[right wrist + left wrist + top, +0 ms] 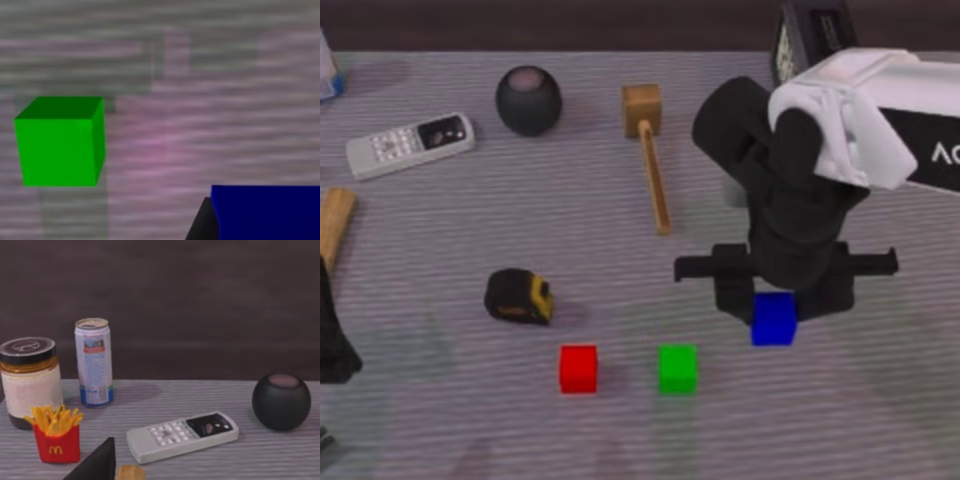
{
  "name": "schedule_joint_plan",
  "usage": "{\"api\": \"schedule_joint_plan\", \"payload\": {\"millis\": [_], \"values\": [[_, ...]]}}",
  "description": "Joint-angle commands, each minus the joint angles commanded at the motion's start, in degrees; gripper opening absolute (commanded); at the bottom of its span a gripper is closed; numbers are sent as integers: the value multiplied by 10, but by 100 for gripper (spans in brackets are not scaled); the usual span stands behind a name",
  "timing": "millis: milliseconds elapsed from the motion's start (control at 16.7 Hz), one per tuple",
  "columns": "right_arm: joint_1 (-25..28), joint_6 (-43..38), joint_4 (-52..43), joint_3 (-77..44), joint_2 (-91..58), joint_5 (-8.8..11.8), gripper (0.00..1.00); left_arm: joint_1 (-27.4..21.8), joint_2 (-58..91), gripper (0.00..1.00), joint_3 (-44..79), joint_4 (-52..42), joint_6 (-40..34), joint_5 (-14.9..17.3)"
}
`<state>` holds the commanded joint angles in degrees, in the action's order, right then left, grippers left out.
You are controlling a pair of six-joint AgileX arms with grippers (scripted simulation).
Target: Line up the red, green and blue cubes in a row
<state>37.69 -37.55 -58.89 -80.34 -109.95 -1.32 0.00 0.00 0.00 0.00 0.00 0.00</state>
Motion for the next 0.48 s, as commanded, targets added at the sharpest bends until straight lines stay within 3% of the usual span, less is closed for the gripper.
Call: {"api": "schedule_joint_plan", "payload": {"millis": [480], "values": [[1,0,23,15,-9,0,0,0,0,100,0,0,0,0]]}}
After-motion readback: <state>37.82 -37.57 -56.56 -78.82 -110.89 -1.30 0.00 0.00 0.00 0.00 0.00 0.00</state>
